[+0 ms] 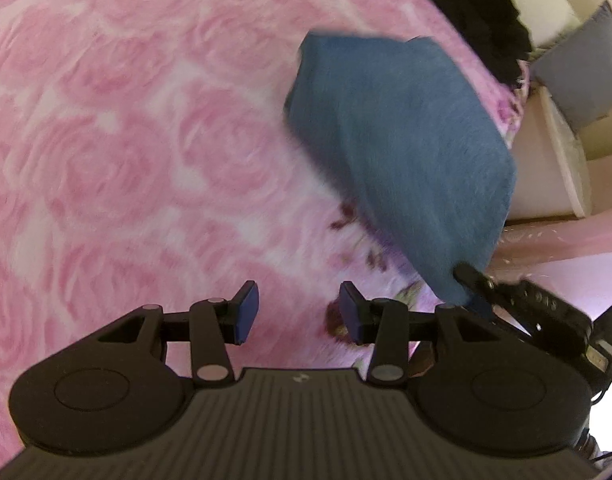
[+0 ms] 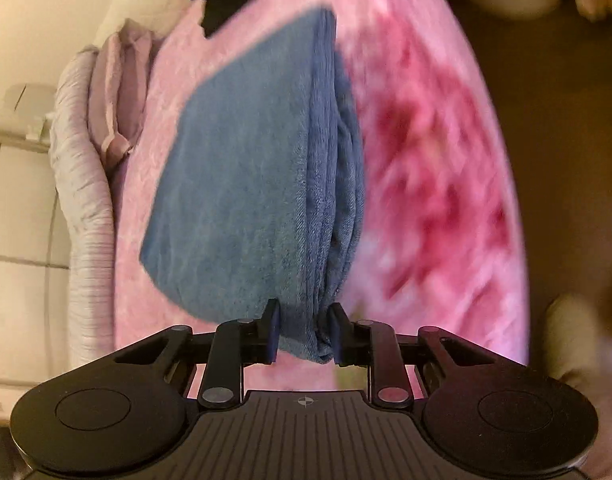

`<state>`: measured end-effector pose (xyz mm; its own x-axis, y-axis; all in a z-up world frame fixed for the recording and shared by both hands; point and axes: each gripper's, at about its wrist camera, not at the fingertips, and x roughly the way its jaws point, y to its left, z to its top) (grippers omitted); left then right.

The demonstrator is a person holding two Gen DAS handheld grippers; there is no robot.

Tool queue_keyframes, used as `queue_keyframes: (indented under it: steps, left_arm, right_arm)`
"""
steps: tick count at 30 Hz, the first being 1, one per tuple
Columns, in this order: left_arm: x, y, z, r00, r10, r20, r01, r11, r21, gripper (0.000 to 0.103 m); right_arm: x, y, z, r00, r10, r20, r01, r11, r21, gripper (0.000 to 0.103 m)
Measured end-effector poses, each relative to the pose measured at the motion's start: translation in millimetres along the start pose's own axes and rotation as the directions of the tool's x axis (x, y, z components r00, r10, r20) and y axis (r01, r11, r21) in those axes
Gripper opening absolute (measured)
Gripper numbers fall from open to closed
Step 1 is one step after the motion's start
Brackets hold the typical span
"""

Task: Fold clothes
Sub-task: 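Grasp the folded jeans edge with the right gripper while the left gripper grasps it too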

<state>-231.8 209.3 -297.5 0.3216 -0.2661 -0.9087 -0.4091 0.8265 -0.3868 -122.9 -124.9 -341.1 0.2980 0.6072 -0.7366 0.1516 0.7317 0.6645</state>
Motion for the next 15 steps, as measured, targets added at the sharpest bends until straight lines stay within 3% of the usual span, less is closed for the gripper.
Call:
queue_keyframes:
  steps: [4, 7, 8, 9, 12, 15]
  left_arm:
    - [7.4, -9.6, 18.8, 1.0, -0.009, -0.004, 0.009, 0.999, 0.046, 0.039]
    - [12.5, -16.1, 38.7, 0.999, -0.034, 0.004, 0.034, 0.994, 0.102, 0.039]
    - [14.7, -18.6, 46.6, 0.999, -0.04, 0.008, 0.039, 0.991, 0.127, 0.039]
    - [17.9, -21.8, 56.4, 0.999, -0.042, 0.012, 0.04, 0.986, 0.159, 0.039]
    - [27.9, -33.8, 87.1, 0.999, -0.048, 0.024, 0.039, 0.963, 0.268, 0.039]
    - [38.0, -48.4, 116.7, 0.998, -0.064, 0.026, 0.049, 0.924, 0.378, 0.039]
  right_arm:
    - [1.4, -19.3, 11.0, 0.996, -0.039, -0.077, 0.039, 0.999, -0.004, 0.029]
    - [-11.9, -21.5, 25.0, 1.0, 0.02, -0.022, -0.02, 1.0, 0.022, 0.047]
    - [-14.7, -20.0, 31.7, 0.999, 0.035, 0.011, -0.035, 0.999, 0.022, 0.06]
    - [-13.5, -18.9, 38.1, 0.999, 0.042, 0.034, -0.043, 0.999, 0.023, 0.065]
    - [-10.0, -15.9, 57.5, 0.993, 0.064, 0.102, -0.066, 0.998, 0.022, 0.065]
    - [4.8, -17.7, 68.3, 0.991, 0.075, 0.115, -0.079, 0.996, 0.033, 0.065]
